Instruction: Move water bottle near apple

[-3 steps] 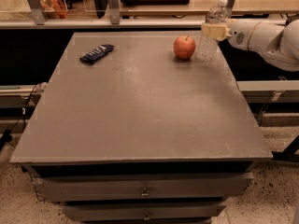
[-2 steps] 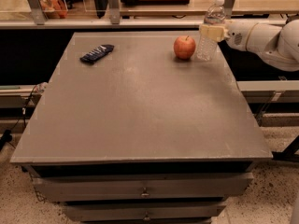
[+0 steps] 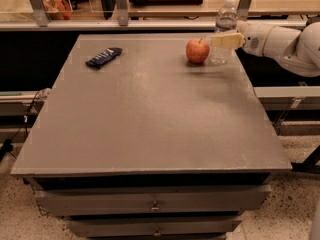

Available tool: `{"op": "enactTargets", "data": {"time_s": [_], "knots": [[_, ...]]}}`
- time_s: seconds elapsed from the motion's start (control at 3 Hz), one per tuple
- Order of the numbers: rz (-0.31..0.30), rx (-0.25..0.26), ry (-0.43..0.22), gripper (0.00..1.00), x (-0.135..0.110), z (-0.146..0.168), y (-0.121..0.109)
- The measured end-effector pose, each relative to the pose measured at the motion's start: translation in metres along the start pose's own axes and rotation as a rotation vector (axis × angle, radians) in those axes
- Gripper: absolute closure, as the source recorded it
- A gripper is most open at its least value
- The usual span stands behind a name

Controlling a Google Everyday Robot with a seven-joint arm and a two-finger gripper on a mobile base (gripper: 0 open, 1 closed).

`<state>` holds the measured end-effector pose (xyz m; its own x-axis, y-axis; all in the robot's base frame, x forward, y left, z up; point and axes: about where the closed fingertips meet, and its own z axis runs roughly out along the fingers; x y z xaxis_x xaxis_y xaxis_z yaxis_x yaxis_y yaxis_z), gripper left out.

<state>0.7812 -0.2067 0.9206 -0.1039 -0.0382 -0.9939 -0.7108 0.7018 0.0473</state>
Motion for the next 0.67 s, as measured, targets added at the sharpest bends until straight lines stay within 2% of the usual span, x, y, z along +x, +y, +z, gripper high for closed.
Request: {"op": "enactTargets", "data": {"time_s": [0.33, 0.67], "knots": [[-0.021, -0.051, -0.022, 0.00, -0.004, -0.003, 0.017], [-0.094, -0.094, -0.035, 0.00, -0.029, -0.035, 0.028]]}}
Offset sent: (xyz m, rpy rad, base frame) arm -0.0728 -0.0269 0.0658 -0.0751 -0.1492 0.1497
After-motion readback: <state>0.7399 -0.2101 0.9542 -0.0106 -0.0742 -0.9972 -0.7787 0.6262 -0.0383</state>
